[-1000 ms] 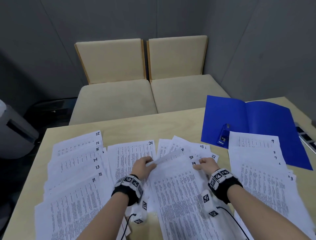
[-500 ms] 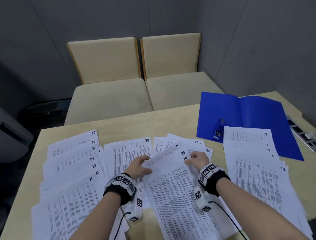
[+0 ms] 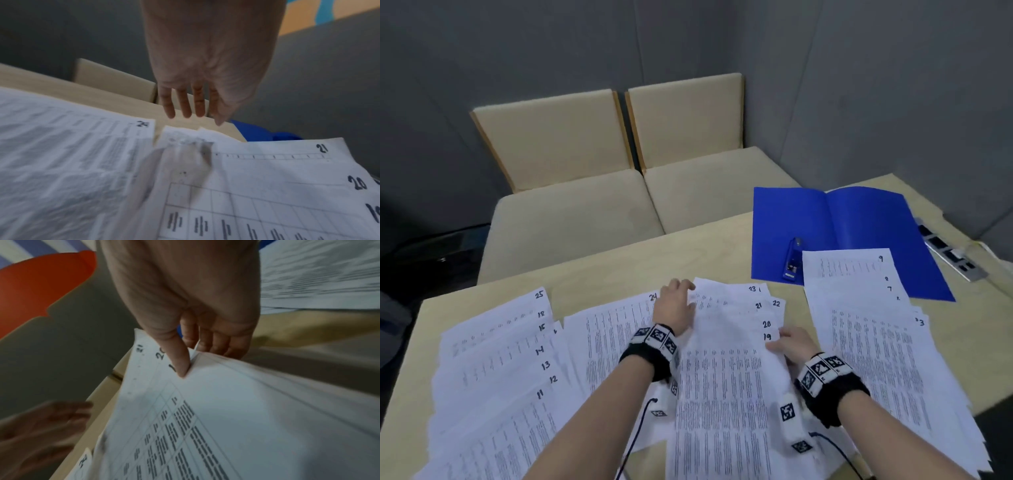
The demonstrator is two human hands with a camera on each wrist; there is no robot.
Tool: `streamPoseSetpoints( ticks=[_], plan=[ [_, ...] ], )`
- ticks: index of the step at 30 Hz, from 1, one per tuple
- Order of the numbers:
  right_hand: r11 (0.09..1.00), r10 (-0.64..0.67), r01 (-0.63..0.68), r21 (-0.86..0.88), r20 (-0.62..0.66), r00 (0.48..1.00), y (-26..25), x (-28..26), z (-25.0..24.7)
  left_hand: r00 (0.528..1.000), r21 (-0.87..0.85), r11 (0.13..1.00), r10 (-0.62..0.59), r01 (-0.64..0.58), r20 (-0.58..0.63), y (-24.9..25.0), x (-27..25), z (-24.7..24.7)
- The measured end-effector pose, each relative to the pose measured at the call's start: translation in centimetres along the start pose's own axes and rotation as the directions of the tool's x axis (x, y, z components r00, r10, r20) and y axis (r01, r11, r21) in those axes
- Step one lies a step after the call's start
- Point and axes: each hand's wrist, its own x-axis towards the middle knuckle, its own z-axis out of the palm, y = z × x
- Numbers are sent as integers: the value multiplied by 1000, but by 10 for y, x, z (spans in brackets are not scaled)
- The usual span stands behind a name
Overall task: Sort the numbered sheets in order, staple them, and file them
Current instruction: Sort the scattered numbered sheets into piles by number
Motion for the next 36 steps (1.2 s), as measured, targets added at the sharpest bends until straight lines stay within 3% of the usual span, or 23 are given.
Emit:
streamPoseSetpoints(
  ticks=[3, 7, 11, 13, 15, 18, 21, 29, 33, 36],
  plan=[
    [994, 78, -76, 81, -13, 997, 11, -18, -7, 988, 190, 970, 150, -152, 22, 24, 25, 16],
    [988, 127, -121, 93, -60, 990, -15, -61, -4, 977, 362, 911, 157, -199, 143, 34, 46, 32],
    [978, 153, -144, 152, -52, 987, -17, -62, -5, 957, 457, 844, 277, -282, 80, 31, 50, 33],
    [970, 168, -159, 183, -38, 985, -18, -61, -5, 941, 426, 847, 337, -317, 31, 28, 48, 28],
    [963, 188, -181, 201, -20, 982, -17, -59, -7, 947, 301, 903, 322, -307, -1, 21, 47, 24],
    [963, 192, -188, 193, -3, 981, -17, -54, -9, 989, -27, 989, 147, -146, 14, 6, 46, 13],
    [965, 195, -190, 182, -11, 981, -20, -49, -8, 993, -226, 974, 15, 12, 116, -10, 42, 3],
    [974, 183, -178, 140, -21, 983, -3, 1, 6, 969, -323, 937, -56, 135, 243, -30, 21, -1],
    [982, 174, -167, 91, -75, 982, -22, -18, 9, 958, -369, 913, -71, 174, 276, -27, 15, -7],
    [990, 130, -125, 60, -95, 987, -41, -42, 11, 934, -246, 964, -9, 104, 357, -26, 15, -10]
  ],
)
